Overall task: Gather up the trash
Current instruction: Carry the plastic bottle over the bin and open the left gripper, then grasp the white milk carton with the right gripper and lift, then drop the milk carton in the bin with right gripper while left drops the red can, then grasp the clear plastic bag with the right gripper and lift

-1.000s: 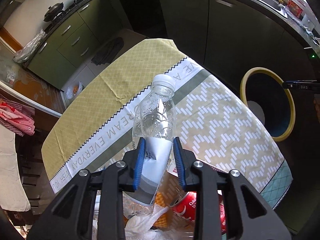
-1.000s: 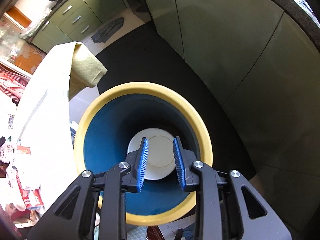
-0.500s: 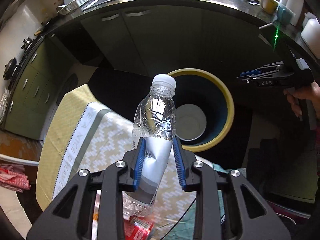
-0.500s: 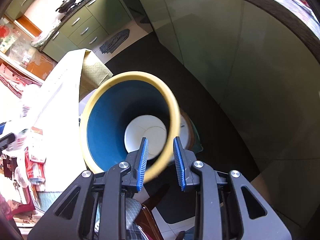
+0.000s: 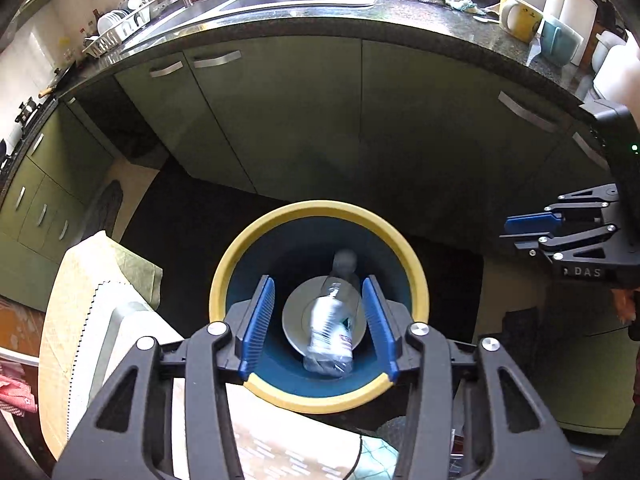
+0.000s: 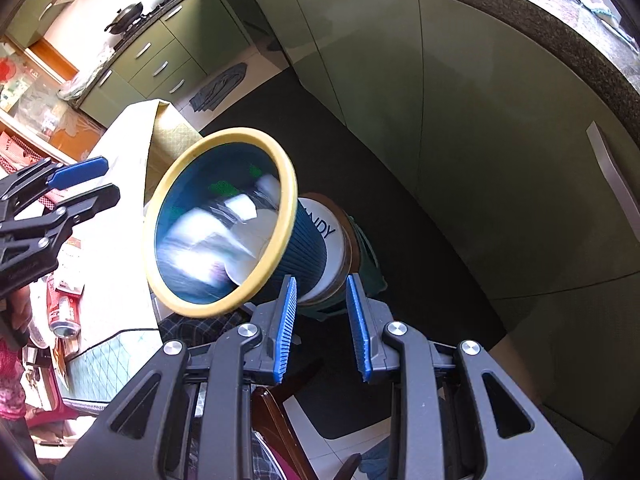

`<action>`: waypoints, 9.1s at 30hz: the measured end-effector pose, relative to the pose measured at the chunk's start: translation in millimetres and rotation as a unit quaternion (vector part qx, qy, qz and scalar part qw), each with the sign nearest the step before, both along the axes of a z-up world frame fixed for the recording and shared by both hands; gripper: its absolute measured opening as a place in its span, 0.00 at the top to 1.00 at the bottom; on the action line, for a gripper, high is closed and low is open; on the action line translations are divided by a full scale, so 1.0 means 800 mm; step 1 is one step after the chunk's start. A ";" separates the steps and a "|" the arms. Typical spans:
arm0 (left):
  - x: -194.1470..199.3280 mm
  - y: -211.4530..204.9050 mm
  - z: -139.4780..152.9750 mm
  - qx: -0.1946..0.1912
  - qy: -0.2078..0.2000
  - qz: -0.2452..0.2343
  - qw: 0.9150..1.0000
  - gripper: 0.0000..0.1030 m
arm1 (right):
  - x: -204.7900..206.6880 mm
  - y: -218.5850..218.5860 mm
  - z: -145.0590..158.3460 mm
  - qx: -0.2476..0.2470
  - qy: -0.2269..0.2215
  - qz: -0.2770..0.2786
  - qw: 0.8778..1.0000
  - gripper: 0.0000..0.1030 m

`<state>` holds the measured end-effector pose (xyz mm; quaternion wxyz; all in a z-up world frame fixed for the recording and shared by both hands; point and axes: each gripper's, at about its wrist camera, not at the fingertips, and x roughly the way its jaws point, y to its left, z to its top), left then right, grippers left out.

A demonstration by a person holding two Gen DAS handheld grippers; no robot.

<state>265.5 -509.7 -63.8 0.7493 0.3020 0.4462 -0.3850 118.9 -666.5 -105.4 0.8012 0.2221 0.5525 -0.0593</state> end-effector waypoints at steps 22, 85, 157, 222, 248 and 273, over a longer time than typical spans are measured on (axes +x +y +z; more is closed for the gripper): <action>-0.046 0.347 0.102 -0.001 -0.004 0.173 0.985 0.47 | 0.087 0.227 0.060 -0.014 -0.040 0.225 0.974 0.67; 0.028 0.402 -0.075 -0.015 0.305 0.362 0.881 0.34 | 0.182 0.398 0.030 -0.108 0.020 0.343 0.933 0.67; 0.050 0.045 -0.058 -0.036 0.213 0.157 0.964 0.37 | -0.028 0.075 0.024 -0.101 -0.022 0.089 0.991 0.56; -0.149 0.517 -0.076 0.053 0.169 0.344 0.922 0.21 | -0.104 0.544 0.057 -0.305 -0.185 0.451 0.818 0.93; -0.089 0.632 -0.127 -0.012 0.317 0.374 0.872 0.13 | -0.100 0.553 0.054 -0.305 -0.177 0.468 0.811 0.93; -0.092 0.591 -0.091 -0.026 0.286 0.345 0.894 0.77 | -0.098 0.539 0.061 -0.311 -0.178 0.453 0.816 0.93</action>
